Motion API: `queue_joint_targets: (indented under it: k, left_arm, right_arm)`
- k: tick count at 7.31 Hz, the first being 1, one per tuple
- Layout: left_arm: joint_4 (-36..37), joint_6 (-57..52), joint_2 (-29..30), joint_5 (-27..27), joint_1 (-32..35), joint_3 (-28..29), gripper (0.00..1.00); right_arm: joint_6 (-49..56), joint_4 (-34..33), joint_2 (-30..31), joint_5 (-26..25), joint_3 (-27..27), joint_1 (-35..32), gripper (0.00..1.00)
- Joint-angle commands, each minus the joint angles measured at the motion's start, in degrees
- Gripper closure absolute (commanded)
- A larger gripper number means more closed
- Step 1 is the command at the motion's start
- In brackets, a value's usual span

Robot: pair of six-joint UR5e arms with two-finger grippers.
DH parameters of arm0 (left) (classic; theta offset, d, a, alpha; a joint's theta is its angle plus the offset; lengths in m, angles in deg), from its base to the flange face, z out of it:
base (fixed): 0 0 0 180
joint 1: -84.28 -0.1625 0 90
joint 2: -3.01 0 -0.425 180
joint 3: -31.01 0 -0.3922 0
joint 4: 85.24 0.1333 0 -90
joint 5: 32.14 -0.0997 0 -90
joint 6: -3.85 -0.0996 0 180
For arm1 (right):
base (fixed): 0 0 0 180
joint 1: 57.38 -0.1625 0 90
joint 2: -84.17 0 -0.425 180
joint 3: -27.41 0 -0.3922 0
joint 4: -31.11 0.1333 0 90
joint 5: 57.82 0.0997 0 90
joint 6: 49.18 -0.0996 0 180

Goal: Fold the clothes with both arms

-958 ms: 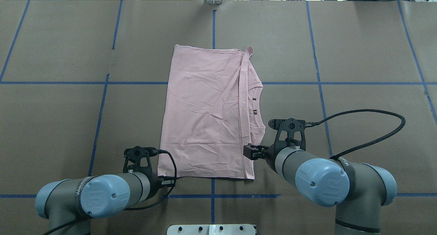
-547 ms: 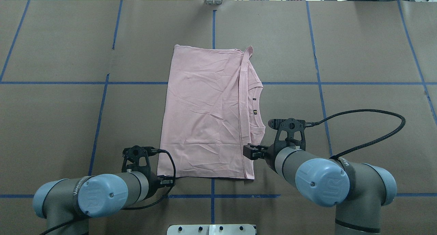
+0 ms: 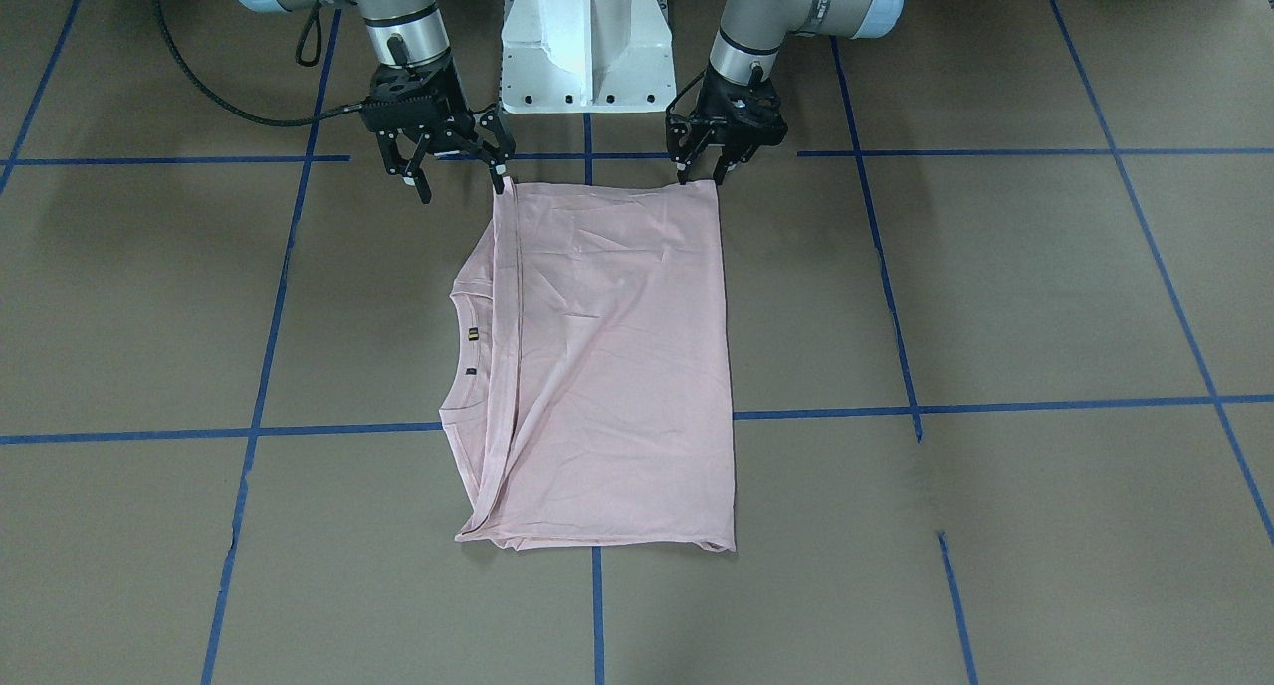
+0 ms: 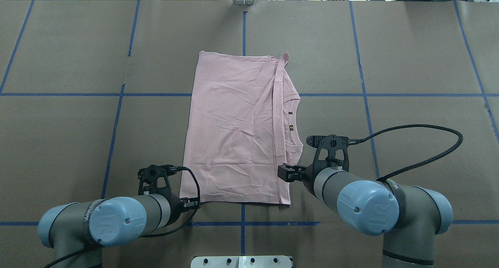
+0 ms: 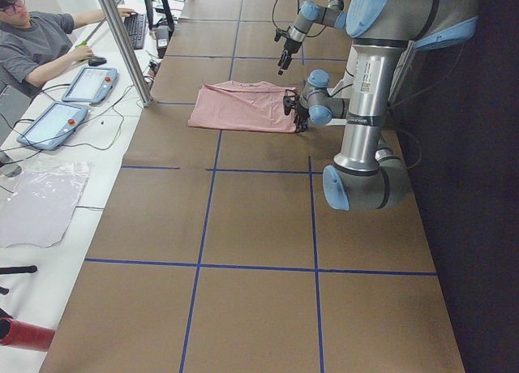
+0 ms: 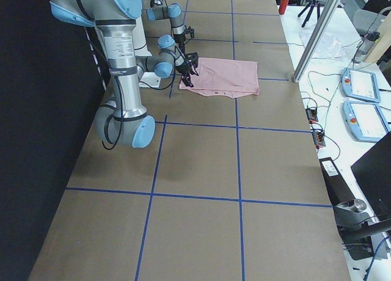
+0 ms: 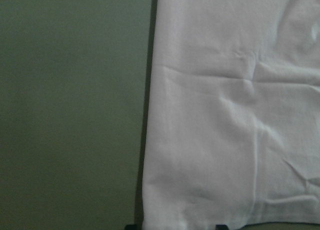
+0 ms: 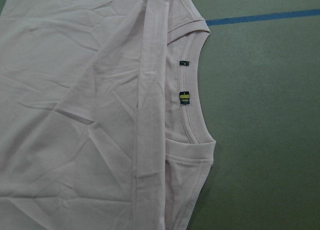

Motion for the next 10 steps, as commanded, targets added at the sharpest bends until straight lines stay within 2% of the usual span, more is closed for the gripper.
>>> queue_joint_targets:
  k: [1,2,3,4,5,8,9,10]
  left_arm:
    - [0.03,1.87,-0.14,-0.06,0.22,0.30,0.43]
    - [0.03,1.88,-0.14,-0.06,0.31,0.39,0.43]
    - [0.03,1.88,-0.14,-0.06,0.31,0.30,0.48]
    - [0.03,1.96,-0.05,-0.15,0.31,0.30,0.71]
    - [0.03,1.62,-0.14,-0.15,0.22,0.39,1.00]
    - [0.03,1.09,-0.14,-0.06,0.22,0.04,1.00]
    - [0.03,1.09,-0.14,-0.06,0.22,0.04,1.00]
    - [0.03,1.17,-0.05,-0.15,0.22,-0.05,1.00]
  right_arm:
    - [0.00,0.02,0.00,0.00,0.00,-0.03,0.00]
    - [0.00,-0.06,-0.09,0.00,0.00,-0.03,0.00]
    - [0.00,-0.06,-0.09,0.00,0.00,-0.03,0.00]
    - [0.00,-0.06,-0.09,0.00,0.00,-0.03,0.00]
    - [0.00,-0.06,-0.18,0.00,0.00,-0.03,0.00]
    - [-0.95,-0.76,-1.05,0.35,0.43,0.05,0.00]
    - [-5.31,-6.68,-4.10,0.53,0.43,0.23,0.01]
    - [-9.80,-17.18,-10.40,1.57,0.17,0.32,0.04]
